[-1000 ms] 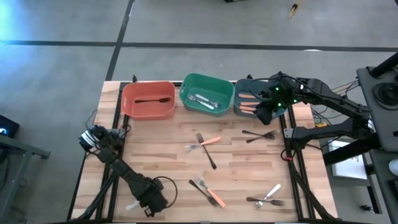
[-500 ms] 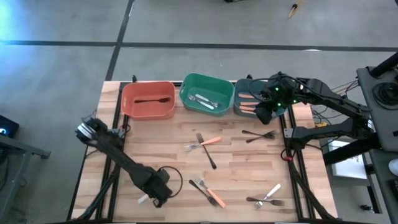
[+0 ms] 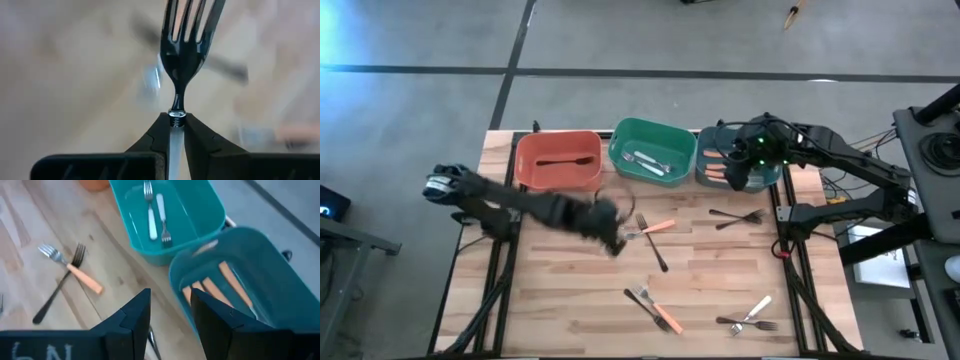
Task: Sort silverware by color (type)
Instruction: Put the white fork into the green bin
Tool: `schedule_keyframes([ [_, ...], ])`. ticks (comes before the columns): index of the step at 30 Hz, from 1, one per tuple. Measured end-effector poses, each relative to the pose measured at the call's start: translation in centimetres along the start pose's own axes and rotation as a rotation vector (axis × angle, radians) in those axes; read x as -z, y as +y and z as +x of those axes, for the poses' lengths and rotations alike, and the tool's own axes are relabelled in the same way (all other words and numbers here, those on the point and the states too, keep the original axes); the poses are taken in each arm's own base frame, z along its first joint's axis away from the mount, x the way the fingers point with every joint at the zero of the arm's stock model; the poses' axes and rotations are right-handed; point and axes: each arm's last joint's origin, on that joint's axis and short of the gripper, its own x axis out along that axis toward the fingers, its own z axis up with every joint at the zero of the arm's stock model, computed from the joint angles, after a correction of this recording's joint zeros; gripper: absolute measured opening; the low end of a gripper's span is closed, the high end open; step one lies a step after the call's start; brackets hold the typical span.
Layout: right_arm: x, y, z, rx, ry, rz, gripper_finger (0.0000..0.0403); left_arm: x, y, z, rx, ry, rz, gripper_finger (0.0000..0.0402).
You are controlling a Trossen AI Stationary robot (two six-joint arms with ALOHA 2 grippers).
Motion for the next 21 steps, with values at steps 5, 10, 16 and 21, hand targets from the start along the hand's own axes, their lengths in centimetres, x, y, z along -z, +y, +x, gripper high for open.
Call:
schedule_keyframes([
  [5, -0.7, 0.3, 1.2, -0.001, -0.007, -0.058, 0.0132, -8.7, 2.7, 0.9, 0.067, -0.273, 0.049, 0.0017],
  [10, -1.1, 0.4, 2.8, 0.010, 0.053, -0.108, 0.0132, -16.0, 6.0, 0.0, -0.004, -0.439, 0.102, 0.0016],
  [16, -1.5, 0.6, 5.1, 0.064, 0.117, -0.207, 0.0132, -20.7, 8.8, 2.4, -0.141, -0.332, 0.244, 0.0015],
  [21, -1.7, -0.1, 6.1, 0.302, 0.137, -0.245, 0.0132, -22.2, 10.1, 6.1, -0.250, -0.065, 0.392, 0.0015],
])
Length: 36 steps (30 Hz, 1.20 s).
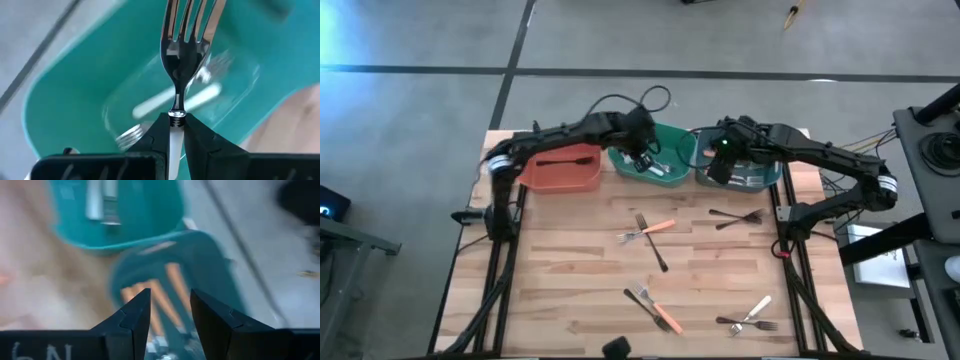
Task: Sort silverware by color (type)
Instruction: Put the white fork into the green bin, then put the light orange fork into the blue bin
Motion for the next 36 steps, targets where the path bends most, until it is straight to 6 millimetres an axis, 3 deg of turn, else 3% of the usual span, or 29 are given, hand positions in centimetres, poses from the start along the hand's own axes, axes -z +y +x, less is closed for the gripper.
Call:
schedule_keyframes([
  [7, 0.2, -0.9, -0.6, 0.067, -0.022, 0.044, 0.0132, -1.9, 0.3, 2.4, 0.022, 0.127, 0.201, 0.0026],
  [13, 0.5, -1.1, -1.2, 0.065, -0.046, 0.158, 0.0132, -2.6, 1.4, 2.4, 0.136, 0.163, 0.302, 0.0054],
  [18, 0.6, -1.2, -1.5, 0.056, -0.055, 0.242, 0.0132, -3.0, 2.9, 2.0, 0.123, 0.147, 0.299, 0.0058],
  [24, 0.6, -1.2, -1.5, 0.053, -0.053, 0.297, 0.0132, -2.6, 3.1, 1.9, 0.186, 0.183, 0.307, 0.0059],
  [27, 0.9, -1.2, -1.5, 0.054, -0.029, 0.318, 0.0132, -2.1, 1.6, 1.5, 0.348, 0.215, 0.308, 0.0060],
  [30, 1.2, -1.2, -1.6, 0.058, -0.002, 0.334, 0.0132, -1.6, -1.0, 1.0, 0.512, 0.230, 0.346, 0.0060],
  [36, 1.8, -1.2, -1.6, 0.067, 0.050, 0.324, 0.0132, 0.1, -5.5, 1.1, 0.553, 0.321, 0.471, 0.0060],
])
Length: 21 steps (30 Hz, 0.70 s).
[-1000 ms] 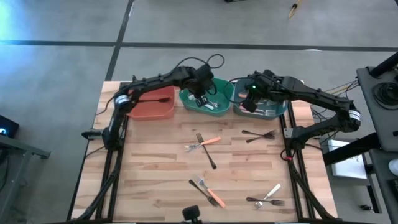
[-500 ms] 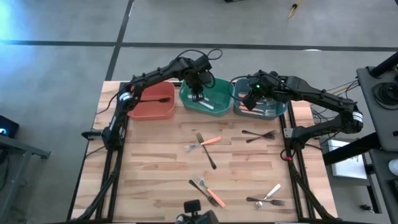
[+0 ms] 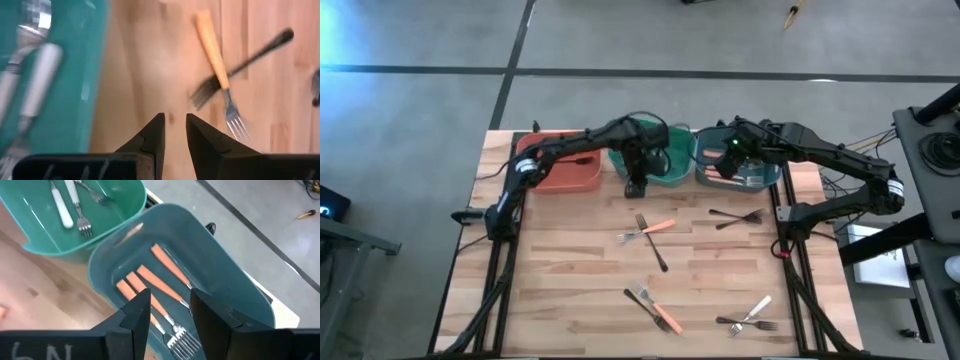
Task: Sort silverware by color (type)
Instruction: Put the light orange fork into the blue bin
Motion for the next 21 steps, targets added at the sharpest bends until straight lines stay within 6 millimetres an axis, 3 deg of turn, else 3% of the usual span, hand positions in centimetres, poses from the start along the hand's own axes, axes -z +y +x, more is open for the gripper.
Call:
schedule_keyframes([
  [5, 0.2, -0.1, 0.0, 0.007, 0.020, -0.008, 0.0132, -0.6, -3.3, 2.0, 0.034, 0.046, 0.074, 0.0061],
  [11, 0.6, -0.2, 0.0, 0.021, 0.062, -0.019, 0.0132, -1.2, -5.6, 4.6, 0.033, 0.045, 0.109, 0.0061],
  [21, 1.0, -0.2, -0.1, -0.019, 0.113, -0.043, 0.0132, -1.3, -7.2, 8.5, -0.009, -0.004, 0.018, 0.0061],
])
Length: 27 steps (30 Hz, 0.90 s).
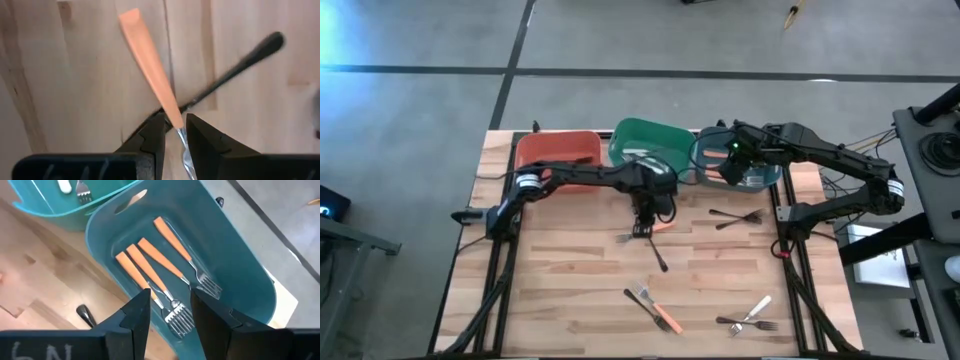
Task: Sort silverware by color (type)
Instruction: Put the light orange fork into the blue bin
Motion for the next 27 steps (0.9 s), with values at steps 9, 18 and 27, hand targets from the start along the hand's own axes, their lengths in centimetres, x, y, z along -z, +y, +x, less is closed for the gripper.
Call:
schedule_keyframes([
  [9, 0.0, 0.0, 0.0, 0.000, 0.002, -0.107, 0.0132, -0.7, -1.2, 0.8, -0.070, -0.053, -0.122, 0.0061],
  [18, 0.0, 0.0, 0.0, 0.000, 0.002, -0.177, 0.0132, 0.0, -1.6, 1.8, -0.087, -0.015, -0.215, 0.0061],
  [27, 0.0, 0.0, 0.0, 0.000, 0.002, -0.202, 0.0132, -0.4, -1.5, 1.9, -0.089, -0.058, -0.263, 0.0061],
])
